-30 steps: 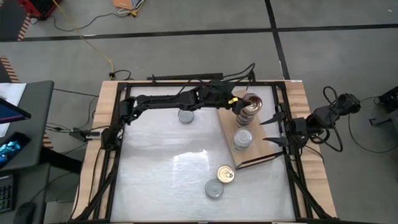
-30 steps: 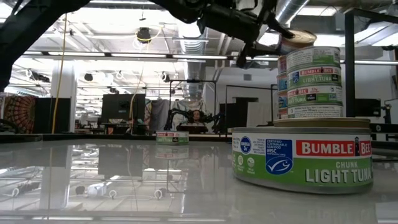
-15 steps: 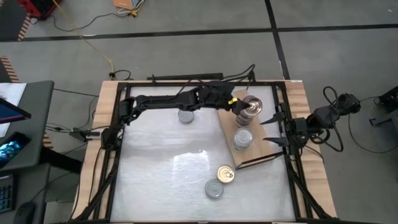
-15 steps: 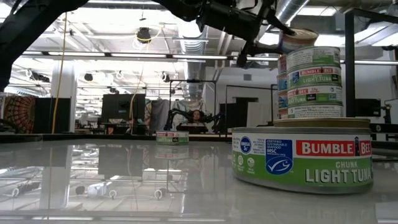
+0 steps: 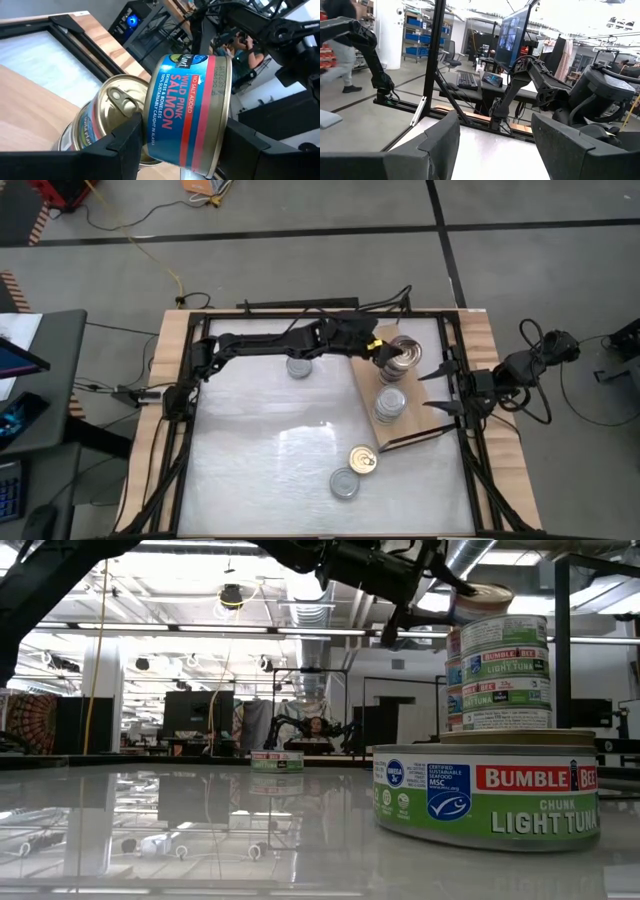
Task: Stack canned seafood by type on shelf
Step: Stack the blue tuna can on top of the other blue tuna can on the shelf
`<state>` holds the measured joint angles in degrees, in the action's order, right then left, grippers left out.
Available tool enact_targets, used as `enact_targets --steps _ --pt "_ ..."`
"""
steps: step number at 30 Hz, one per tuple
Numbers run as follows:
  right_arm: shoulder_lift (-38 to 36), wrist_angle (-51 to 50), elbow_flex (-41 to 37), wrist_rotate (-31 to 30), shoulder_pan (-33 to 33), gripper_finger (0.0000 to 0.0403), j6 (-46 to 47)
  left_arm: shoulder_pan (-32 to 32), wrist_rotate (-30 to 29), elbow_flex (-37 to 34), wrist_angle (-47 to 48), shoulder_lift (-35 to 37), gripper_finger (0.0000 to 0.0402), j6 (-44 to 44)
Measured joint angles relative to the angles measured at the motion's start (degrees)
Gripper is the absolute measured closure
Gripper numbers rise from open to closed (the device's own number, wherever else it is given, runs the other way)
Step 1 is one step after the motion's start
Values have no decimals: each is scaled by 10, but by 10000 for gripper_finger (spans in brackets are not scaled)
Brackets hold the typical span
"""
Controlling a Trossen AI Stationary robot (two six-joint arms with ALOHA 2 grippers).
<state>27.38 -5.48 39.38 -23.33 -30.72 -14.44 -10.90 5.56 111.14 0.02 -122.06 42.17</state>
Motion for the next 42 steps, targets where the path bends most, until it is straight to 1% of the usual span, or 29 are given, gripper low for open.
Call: enact_targets --steps 6,9,15,25,31,33,36,42 --pt "0 0 0 0 0 131 0 0 1 0 -2 1 154 -8" --pt "0 0 0 0 0 131 0 0 1 0 0 1 143 -7" --pt "0 -1 0 0 0 131 5 -1 -1 0 0 1 140 -8" --pt "0 -6 0 0 0 131 11 -15 -3 0 37 1 140 -39" --pt "0 -7 0 0 0 131 14 -16 -3 0 42 2 139 -57" --pt "0 -8 0 0 0 131 16 -18 -3 0 42 3 139 -82" --pt "0 -11 0 0 0 131 22 -24 -3 0 49 12 139 -149" --pt "0 -14 0 0 0 131 24 -38 -27 0 57 44 139 -270"
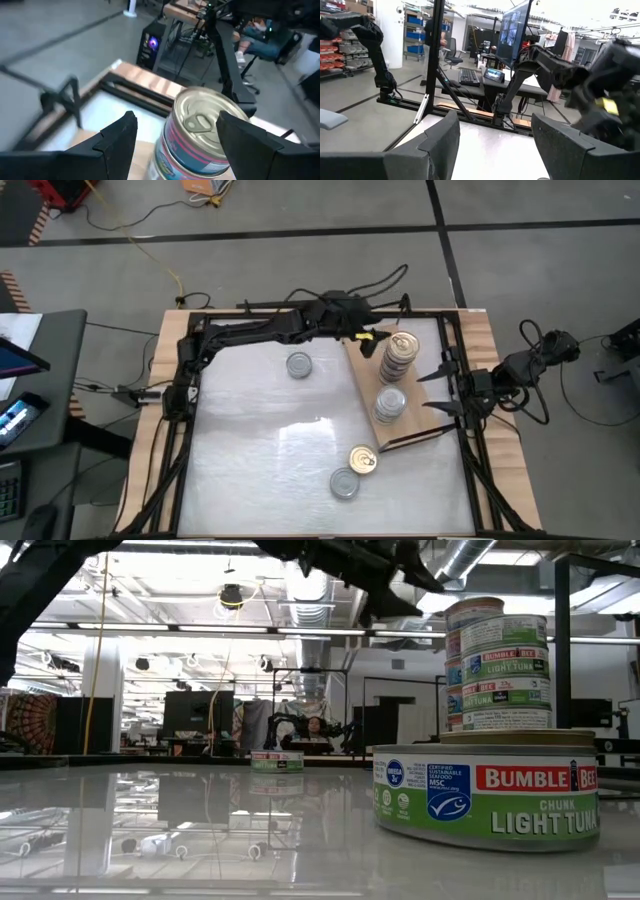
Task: Stack canned seafood by type on shelf
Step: Stack the blue tuna can on top of the other blue tuna can on the shelf
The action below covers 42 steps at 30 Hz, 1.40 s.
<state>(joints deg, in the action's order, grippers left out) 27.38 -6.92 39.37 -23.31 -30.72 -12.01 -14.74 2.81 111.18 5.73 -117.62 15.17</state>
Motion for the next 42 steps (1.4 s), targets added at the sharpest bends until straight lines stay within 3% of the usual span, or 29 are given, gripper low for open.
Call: enact_targets --steps 6,13,19,30,34,42 --pt "0 -10 0 0 0 131 14 29 -55 0 63 34 144 -208" --pt "0 -24 0 0 0 131 26 139 -120 -1 196 37 172 -363" --pt "0 -43 0 0 0 131 76 217 -210 -55 207 52 195 -358" --pt "0 -83 0 -5 23 131 130 322 -249 -198 116 79 201 -347" --pt "0 -66 0 -6 52 131 122 333 -226 -231 87 70 201 -353" --pt "29 -57 0 -7 100 131 118 318 -166 -246 25 27 201 -254"
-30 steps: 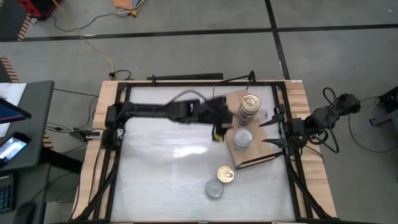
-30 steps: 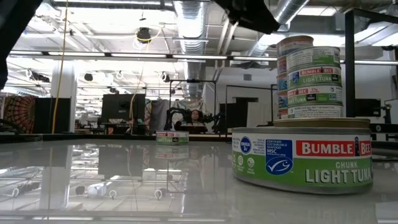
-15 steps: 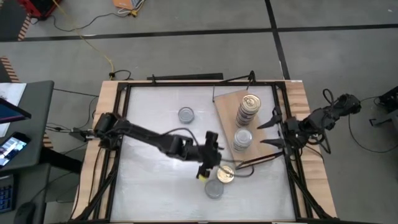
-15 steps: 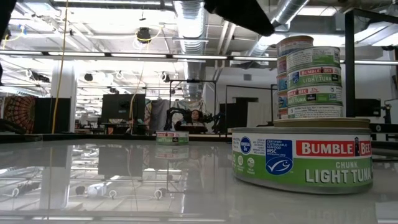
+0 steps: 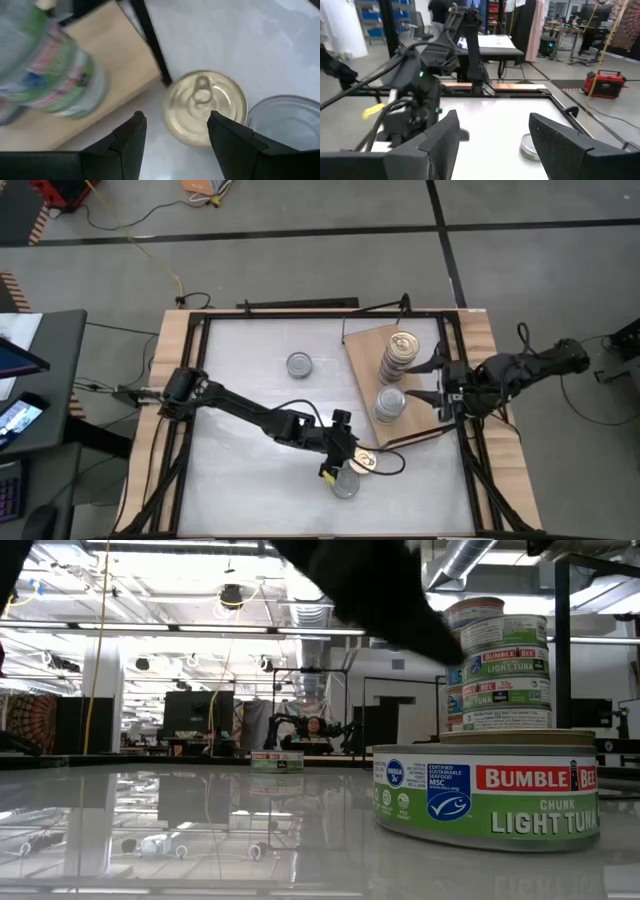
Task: Stack canned seafood by type on shelf
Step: Stack the blue tuna can on top of the other blue tuna can on the shelf
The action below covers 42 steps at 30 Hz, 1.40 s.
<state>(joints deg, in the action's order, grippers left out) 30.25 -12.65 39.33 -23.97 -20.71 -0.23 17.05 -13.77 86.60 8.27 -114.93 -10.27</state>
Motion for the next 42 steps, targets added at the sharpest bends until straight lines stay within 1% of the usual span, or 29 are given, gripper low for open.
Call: enact_targets --steps 3,8,12,15,21,24,27,29,33,36,40,42 --pt "9 10 0 -1 10 131 -3 -1 4 -1 -17 -22 201 -1" --pt "5 22 0 -3 10 131 -20 1 0 0 -38 -44 201 -30" --pt "-3 24 0 -3 9 131 -22 -2 -22 0 -31 -52 201 0" --pt "-3 25 0 -3 9 131 -23 -6 -40 0 -12 -53 201 22" --pt "-3 24 0 -3 9 131 -24 -16 -43 1 47 -58 201 62" --pt "-3 24 0 -3 9 131 -24 -18 -46 -4 70 -60 201 67" --pt "-3 24 0 -2 9 131 -24 -18 -54 -8 120 -60 201 61" --pt "-3 24 0 -2 9 131 -24 -20 -65 -5 147 -56 201 63" --pt "-3 24 0 -2 8 131 -24 -21 -147 -7 225 -42 201 84" --pt "-3 24 0 -2 8 131 -24 -22 -189 -6 254 -5 201 85" --pt "-3 25 0 -2 9 131 -26 -19 -194 -4 268 32 201 66" --pt "-3 27 0 -2 9 131 -27 -19 -189 -5 248 41 201 93"
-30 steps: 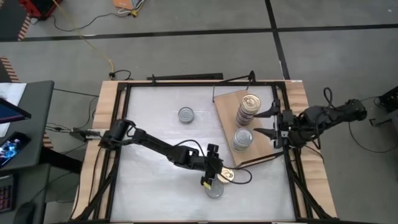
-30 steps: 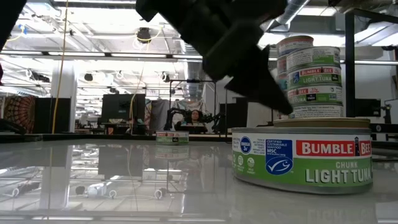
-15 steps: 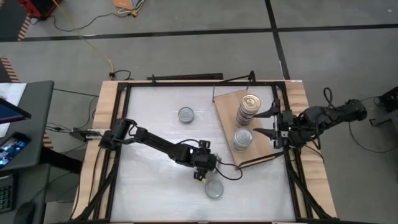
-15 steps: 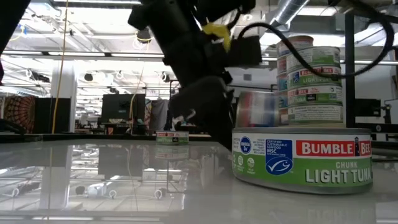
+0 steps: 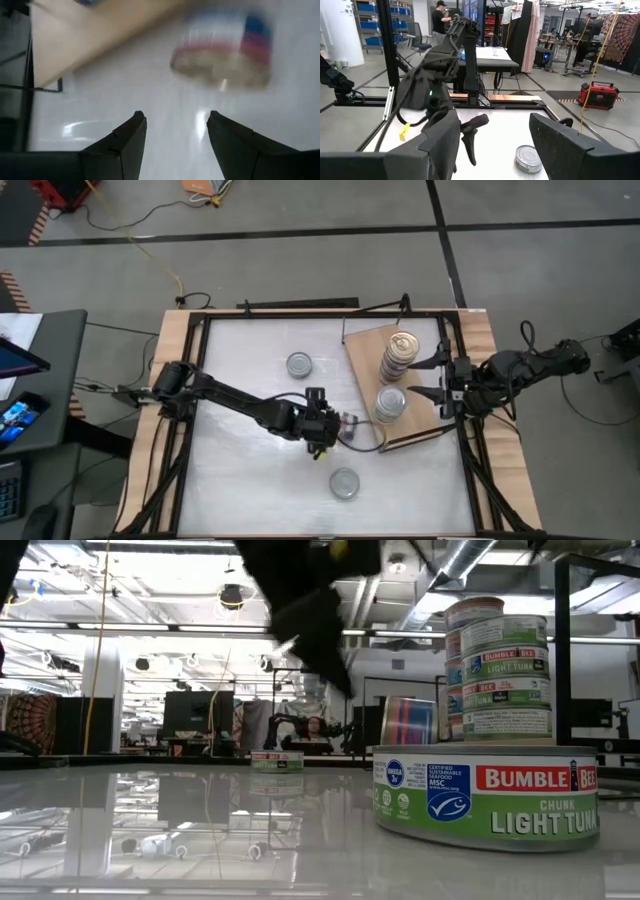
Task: Stack canned seafood by type on shelf
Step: Stack the blue tuna can on top of the other blue tuna can on the shelf
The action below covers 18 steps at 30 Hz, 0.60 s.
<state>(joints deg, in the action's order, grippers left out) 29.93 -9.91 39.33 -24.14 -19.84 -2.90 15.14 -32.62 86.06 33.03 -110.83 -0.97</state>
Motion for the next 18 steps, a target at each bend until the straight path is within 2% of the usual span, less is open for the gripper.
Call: enact_targets --steps 4,6,9,13,18 --pt "0 2 0 0 0 131 0 -1 39 1 -70 4 199 100" --pt "0 1 0 0 0 131 2 2 69 1 -90 -5 192 125" --pt "1 0 0 0 0 131 10 11 83 0 -120 -10 172 159" --pt "2 -5 0 3 0 131 19 22 68 1 -142 -6 136 210" --pt "5 -4 0 3 -8 131 25 30 -7 -3 -136 -8 92 262"
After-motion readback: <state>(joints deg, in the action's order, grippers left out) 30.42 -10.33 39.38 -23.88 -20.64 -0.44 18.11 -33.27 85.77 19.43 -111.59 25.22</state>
